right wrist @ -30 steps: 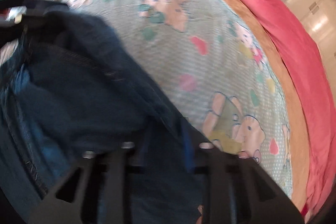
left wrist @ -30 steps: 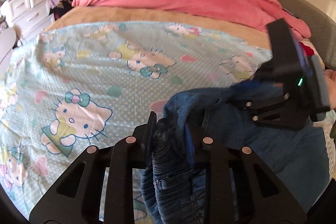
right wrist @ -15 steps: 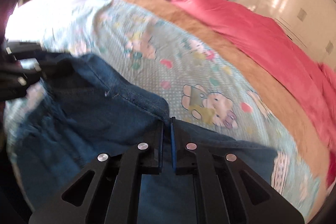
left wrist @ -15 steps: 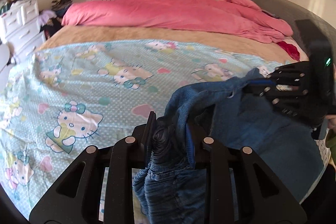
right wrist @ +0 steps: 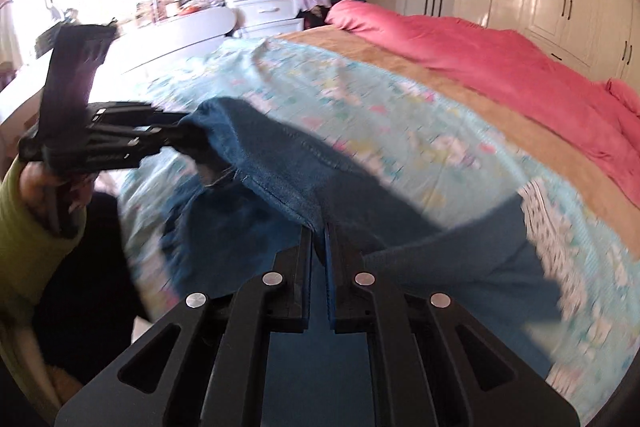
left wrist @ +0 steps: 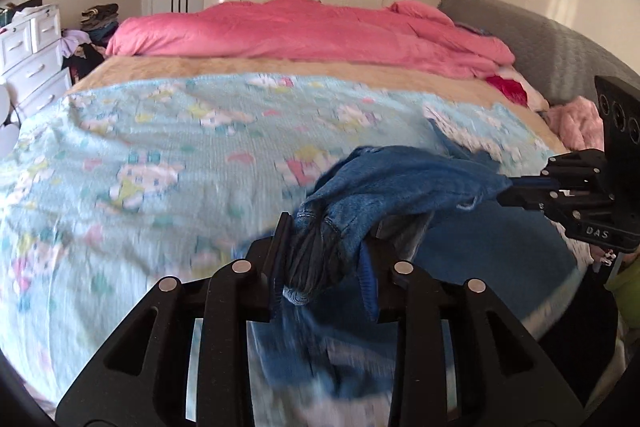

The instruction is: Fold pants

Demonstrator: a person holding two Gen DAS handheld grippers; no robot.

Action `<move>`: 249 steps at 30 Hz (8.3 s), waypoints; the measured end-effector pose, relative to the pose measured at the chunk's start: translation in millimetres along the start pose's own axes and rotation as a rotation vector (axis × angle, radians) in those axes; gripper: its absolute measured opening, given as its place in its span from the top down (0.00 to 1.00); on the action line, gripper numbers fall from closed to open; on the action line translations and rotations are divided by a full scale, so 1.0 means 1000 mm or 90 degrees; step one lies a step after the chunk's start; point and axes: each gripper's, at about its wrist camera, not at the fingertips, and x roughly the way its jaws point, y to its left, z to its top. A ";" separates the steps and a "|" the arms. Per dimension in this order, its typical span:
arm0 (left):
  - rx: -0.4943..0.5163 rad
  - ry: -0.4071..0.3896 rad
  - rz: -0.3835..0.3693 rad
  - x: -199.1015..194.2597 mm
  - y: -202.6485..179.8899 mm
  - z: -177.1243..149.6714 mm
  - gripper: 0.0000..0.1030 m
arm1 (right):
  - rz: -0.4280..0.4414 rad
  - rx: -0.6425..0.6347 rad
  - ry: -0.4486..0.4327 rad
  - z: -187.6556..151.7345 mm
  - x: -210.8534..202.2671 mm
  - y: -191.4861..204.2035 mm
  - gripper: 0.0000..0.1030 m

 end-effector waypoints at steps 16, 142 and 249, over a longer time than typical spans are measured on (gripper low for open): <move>0.015 0.116 0.038 -0.003 -0.003 -0.056 0.59 | 0.043 0.014 0.086 -0.076 0.021 0.070 0.95; 0.059 0.118 -0.197 0.082 -0.150 -0.030 0.95 | -0.237 0.494 -0.002 -0.092 -0.061 -0.193 0.88; 0.074 0.143 -0.102 0.062 -0.125 -0.024 0.26 | -0.182 0.141 0.136 -0.170 -0.083 -0.011 0.60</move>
